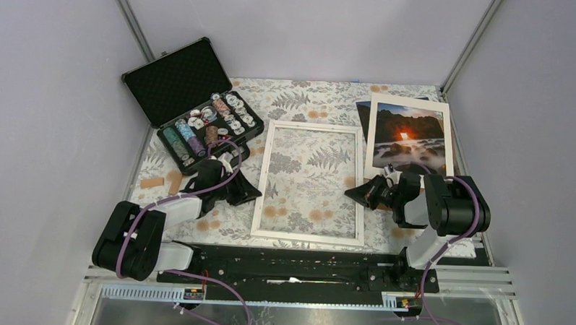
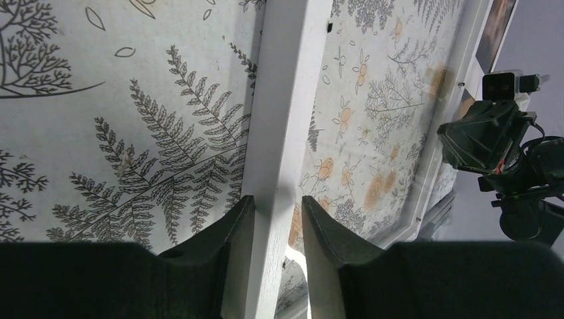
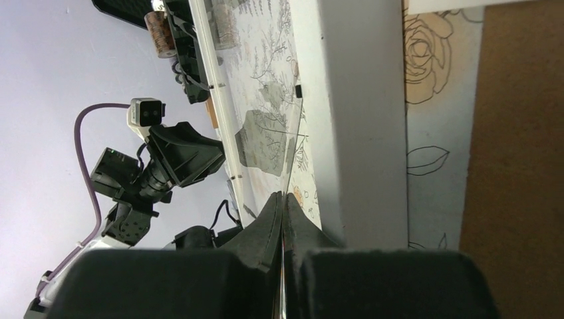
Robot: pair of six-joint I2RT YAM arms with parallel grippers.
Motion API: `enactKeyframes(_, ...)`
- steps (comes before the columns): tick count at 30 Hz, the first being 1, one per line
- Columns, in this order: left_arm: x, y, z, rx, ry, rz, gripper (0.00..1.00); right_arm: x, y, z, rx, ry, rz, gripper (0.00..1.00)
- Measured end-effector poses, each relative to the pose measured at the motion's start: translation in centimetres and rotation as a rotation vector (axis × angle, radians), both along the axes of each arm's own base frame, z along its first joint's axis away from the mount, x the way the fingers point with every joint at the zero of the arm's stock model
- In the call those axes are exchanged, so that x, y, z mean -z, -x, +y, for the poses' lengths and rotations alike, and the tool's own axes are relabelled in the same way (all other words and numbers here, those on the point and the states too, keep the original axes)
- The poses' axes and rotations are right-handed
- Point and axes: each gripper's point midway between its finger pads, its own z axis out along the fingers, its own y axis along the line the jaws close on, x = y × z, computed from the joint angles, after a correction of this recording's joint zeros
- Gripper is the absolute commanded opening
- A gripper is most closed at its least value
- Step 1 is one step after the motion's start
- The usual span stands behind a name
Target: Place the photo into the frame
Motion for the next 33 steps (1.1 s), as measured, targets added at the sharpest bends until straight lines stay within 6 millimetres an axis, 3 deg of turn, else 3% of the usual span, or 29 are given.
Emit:
enactKeyframes(14,0.3,0.2,-0.1,0.006,0.008,-0.008,0.31,0.4,-0.1,0.0,0.012,0.078,-0.027,0.00)
enactKeyframes(33,0.5,0.4,0.0,0.008,0.007,-0.006,0.32,-2.4,-1.4,1.1,0.015,0.037,-0.169,0.00)
